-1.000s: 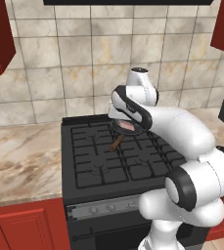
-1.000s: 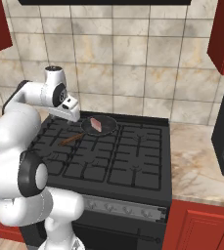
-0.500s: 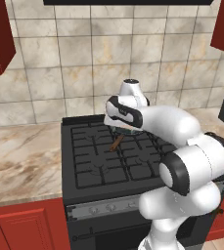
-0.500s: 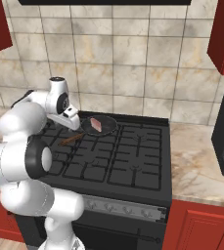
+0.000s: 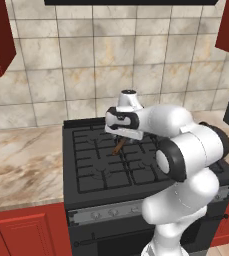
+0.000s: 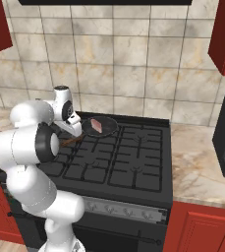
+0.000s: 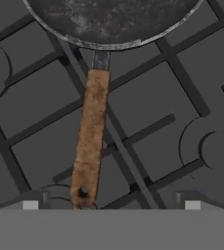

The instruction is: Pick up the pan with the steak in it and place it on the dining table. Then place the steak on the plate.

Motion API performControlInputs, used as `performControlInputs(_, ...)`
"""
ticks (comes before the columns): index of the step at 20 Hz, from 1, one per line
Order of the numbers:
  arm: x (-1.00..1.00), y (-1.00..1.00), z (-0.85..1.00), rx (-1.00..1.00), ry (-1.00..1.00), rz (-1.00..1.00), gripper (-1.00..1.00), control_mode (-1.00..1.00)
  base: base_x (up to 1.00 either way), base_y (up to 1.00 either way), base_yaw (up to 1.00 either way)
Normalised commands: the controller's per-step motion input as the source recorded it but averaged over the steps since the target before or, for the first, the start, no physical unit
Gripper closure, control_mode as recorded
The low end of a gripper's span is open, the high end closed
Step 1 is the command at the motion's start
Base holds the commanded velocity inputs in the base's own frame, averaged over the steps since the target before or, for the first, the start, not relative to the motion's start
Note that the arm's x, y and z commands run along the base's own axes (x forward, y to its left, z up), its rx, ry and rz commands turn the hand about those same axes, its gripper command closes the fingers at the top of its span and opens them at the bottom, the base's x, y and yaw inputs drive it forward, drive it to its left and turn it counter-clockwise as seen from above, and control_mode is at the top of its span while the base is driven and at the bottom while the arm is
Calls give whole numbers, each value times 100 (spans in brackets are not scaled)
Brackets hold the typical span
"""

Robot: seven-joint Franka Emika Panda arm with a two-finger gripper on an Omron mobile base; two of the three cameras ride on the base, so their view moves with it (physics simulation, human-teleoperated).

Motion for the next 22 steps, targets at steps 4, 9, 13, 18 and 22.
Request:
performControlInputs(4,23,1,-38,0,3,-8,-100,-100,0,0,0)
performControlInputs(9,27,11,-42,-1,3,-7,-100,-100,0,0,0)
performControlInputs(13,35,12,-39,-2,2,-7,-100,-100,0,0,0)
performControlInputs(18,13,5,-35,-3,2,-4,-100,-100,0,0,0)
performControlInputs(22,-1,0,-36,-2,1,-1,-100,-100,0,0,0)
